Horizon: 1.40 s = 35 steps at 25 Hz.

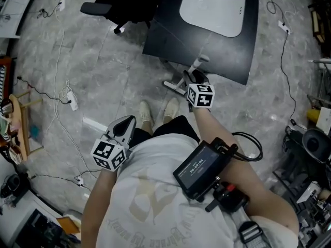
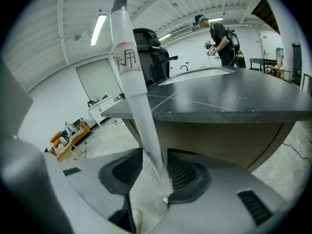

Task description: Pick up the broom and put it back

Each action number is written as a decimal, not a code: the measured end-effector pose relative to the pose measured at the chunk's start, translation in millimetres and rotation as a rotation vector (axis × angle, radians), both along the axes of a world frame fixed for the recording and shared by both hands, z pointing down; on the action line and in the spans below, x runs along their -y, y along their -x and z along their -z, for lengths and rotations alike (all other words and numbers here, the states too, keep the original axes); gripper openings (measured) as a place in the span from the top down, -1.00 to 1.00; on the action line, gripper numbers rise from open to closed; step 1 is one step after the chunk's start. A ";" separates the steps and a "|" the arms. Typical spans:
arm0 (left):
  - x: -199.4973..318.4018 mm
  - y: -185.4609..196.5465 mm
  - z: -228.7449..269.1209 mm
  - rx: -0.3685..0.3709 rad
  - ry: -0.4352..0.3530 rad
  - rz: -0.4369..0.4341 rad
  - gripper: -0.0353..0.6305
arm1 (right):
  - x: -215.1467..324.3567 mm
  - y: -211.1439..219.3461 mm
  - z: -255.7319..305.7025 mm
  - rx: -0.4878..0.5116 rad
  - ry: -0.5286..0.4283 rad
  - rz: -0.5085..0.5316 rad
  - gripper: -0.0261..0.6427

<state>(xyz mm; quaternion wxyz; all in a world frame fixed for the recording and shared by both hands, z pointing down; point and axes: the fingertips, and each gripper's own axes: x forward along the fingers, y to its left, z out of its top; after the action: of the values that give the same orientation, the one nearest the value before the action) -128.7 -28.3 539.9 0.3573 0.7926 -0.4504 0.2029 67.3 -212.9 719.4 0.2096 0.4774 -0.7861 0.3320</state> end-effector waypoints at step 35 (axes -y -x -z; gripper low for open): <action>-2.0 -1.8 -6.2 -0.034 -0.035 -0.014 0.86 | -70.5 2.5 23.7 -0.138 -0.069 0.227 0.63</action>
<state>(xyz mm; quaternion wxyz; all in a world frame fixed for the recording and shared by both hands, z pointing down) -126.9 -26.4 546.1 0.3496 0.8053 -0.4420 0.1841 64.8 -142.4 695.7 0.2827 0.4140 -0.8297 0.2455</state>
